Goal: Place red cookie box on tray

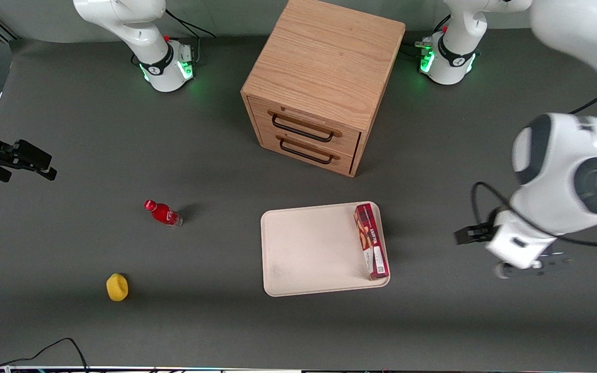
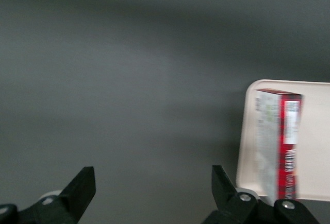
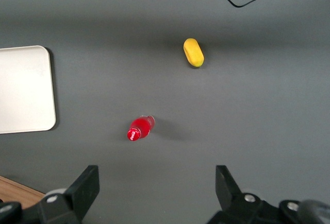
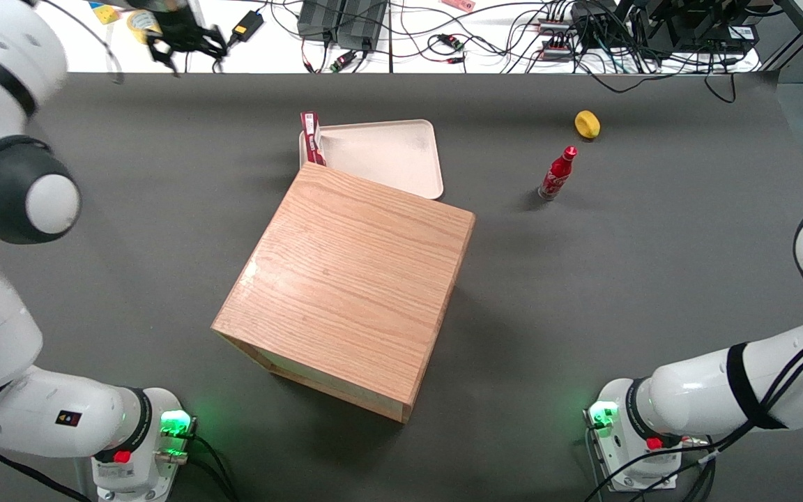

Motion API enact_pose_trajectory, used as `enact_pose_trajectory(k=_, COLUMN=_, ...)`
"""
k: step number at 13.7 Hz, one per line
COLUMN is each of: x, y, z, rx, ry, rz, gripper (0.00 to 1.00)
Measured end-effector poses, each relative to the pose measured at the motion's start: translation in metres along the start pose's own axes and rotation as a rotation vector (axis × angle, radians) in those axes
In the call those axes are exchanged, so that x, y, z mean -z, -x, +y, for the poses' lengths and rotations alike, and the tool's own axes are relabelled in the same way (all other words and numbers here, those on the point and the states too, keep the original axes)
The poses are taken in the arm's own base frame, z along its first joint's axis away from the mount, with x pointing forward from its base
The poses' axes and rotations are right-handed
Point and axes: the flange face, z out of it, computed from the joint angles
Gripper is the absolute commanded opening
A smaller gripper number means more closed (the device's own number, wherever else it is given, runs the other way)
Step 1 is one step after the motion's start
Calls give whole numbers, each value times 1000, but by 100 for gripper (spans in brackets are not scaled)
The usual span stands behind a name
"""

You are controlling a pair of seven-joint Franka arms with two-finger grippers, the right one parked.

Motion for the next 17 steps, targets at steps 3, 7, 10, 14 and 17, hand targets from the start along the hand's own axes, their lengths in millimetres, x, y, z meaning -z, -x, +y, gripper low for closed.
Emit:
enact_pose_trajectory(k=3, x=14, y=-6, z=-75, rx=-27, ry=1, rz=11, gripper=100)
enact_pose_trajectory(k=7, x=44, y=22, z=-120, rx=-49, ry=2, rz=21, gripper=100)
enact_pose_trajectory(k=10, x=66, y=44, z=-121, rx=-61, ry=6, rz=39, gripper=100)
enact_pose_trajectory(k=14, x=56, y=45, z=-115, rx=-74, ry=25, rz=19, gripper=100)
enact_pose_trajectory(k=17, x=56, y=45, z=-113, rx=-90, ry=38, rz=18, gripper=100)
